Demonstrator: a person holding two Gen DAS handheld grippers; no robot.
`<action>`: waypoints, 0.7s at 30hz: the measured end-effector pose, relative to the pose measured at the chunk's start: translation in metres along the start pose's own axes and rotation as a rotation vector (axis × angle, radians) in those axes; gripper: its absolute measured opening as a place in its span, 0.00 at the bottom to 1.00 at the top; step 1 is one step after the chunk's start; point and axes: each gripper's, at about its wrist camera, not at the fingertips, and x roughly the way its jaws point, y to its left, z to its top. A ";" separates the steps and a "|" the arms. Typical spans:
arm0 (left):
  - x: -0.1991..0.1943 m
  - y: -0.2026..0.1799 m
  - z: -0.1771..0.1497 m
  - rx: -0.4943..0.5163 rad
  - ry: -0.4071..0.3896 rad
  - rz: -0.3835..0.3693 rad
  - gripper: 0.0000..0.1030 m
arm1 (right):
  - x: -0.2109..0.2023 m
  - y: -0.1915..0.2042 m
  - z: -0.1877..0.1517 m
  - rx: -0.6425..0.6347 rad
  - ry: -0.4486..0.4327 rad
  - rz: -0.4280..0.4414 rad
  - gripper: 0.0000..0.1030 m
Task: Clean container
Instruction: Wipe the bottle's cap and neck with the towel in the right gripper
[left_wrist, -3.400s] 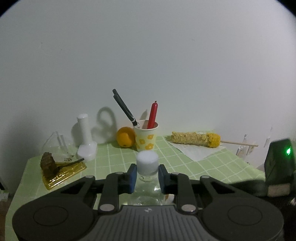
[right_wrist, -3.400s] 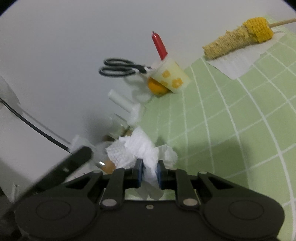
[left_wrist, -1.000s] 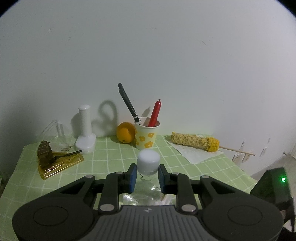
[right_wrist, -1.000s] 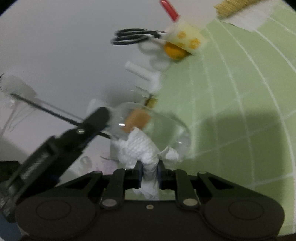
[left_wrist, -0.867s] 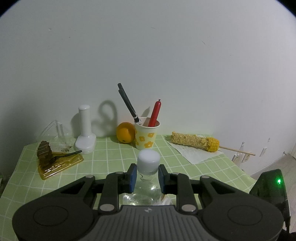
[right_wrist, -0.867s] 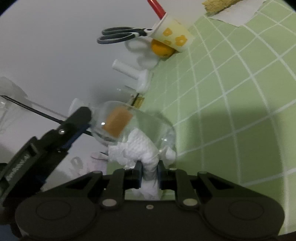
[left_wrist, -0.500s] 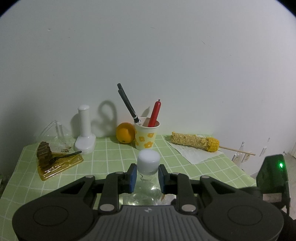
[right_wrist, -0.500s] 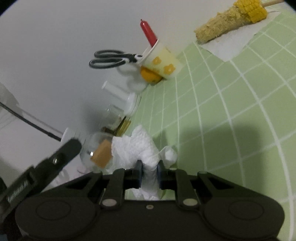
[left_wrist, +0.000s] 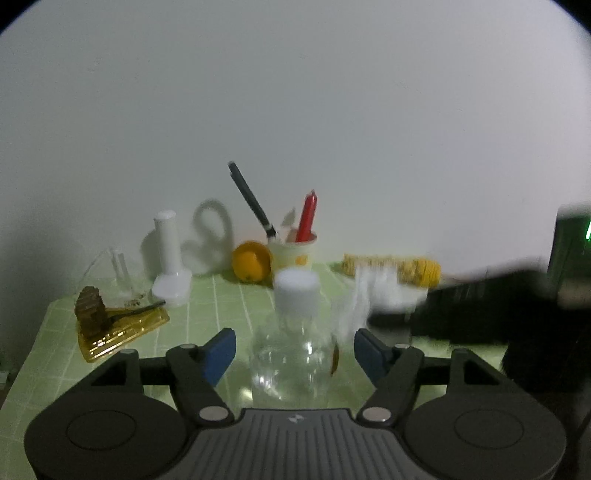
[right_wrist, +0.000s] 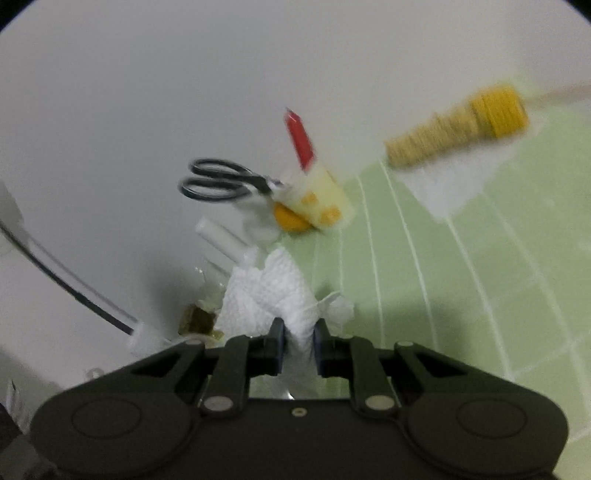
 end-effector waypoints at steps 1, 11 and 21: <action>0.003 -0.002 -0.003 0.015 0.006 0.007 0.70 | -0.003 0.007 0.003 -0.039 -0.008 0.001 0.16; 0.023 -0.006 -0.011 0.091 0.028 0.030 0.59 | -0.006 0.056 -0.002 -0.300 0.016 0.071 0.16; 0.020 -0.006 -0.009 0.080 0.029 0.028 0.58 | -0.015 0.075 -0.020 -0.391 0.062 0.089 0.16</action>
